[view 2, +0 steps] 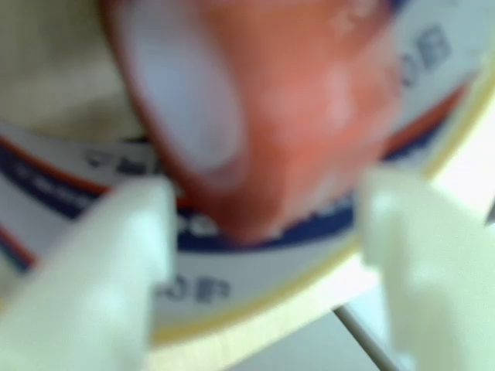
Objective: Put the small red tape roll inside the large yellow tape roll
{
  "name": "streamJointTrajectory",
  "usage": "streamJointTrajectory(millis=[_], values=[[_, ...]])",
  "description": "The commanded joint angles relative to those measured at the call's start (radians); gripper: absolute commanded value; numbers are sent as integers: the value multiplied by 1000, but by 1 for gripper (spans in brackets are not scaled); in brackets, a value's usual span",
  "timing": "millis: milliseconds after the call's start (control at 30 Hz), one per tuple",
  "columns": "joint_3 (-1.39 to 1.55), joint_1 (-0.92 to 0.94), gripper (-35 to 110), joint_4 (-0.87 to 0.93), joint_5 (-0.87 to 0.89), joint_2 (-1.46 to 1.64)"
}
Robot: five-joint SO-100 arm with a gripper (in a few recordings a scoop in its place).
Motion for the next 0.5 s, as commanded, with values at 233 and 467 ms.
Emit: streamJointTrajectory(millis=[233,467], values=[[-52,-23,12,255,-11,446],[402,-132,10,250,-15,871]])
